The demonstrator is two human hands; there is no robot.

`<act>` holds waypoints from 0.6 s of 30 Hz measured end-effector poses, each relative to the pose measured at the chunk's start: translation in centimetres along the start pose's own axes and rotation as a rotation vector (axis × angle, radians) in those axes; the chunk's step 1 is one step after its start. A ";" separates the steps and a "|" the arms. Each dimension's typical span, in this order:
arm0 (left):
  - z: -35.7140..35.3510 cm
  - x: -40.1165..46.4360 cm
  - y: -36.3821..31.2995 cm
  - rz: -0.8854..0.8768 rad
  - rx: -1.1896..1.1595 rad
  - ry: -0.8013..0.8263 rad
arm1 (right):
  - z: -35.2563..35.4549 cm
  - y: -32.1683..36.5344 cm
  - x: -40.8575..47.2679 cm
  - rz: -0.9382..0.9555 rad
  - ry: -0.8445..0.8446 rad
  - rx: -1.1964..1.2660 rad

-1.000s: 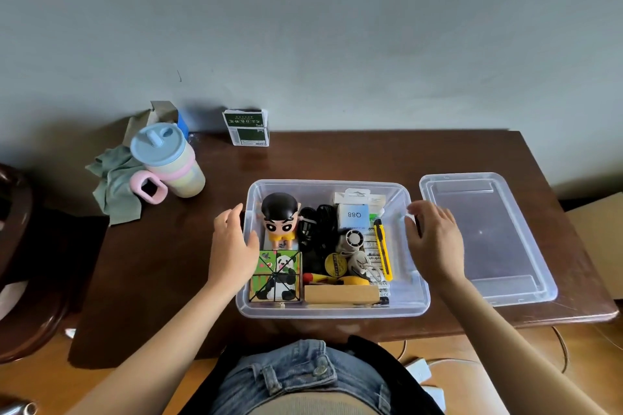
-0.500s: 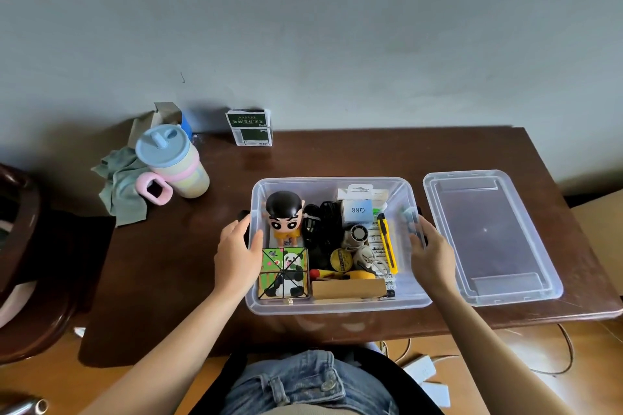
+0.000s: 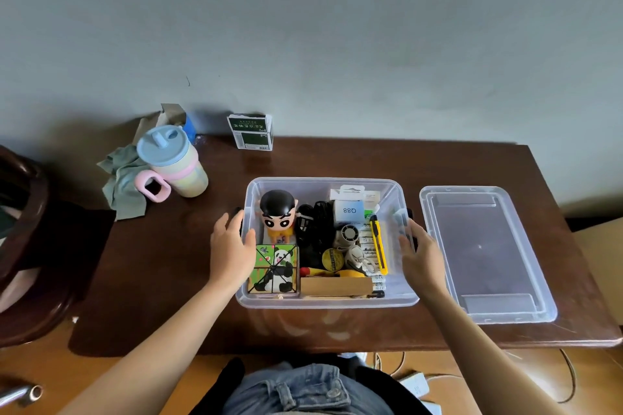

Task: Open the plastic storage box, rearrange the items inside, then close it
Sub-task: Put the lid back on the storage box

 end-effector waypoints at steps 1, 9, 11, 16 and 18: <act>0.1 -0.4 -0.6 -0.043 0.020 -0.060 | 0.3 -0.2 -0.1 0.008 0.013 0.030; -4.5 -4.3 -12.1 -0.492 -0.181 -0.003 | 6.2 -8.3 -0.1 -0.211 0.032 0.112; -7.6 -5.9 -15.6 -0.572 -0.194 0.129 | 8.2 -11.1 -0.1 -0.273 0.030 0.085; -17.3 -10.3 -22.6 -0.697 -0.116 0.476 | 12.7 -17.8 -0.1 -0.442 -0.009 0.026; -21.3 -11.6 -23.8 -0.622 -0.072 0.612 | 14.0 -20.1 -0.2 -0.496 -0.022 -0.008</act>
Point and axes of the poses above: each hand's wrist, its own x-axis towards the middle knuckle, its own z-axis out of the back of the hand, y = z × x, the point moved 4 cm from there along x, towards the middle knuckle, and after that the axes turned 2 degrees about y, right-handed, at the moved point
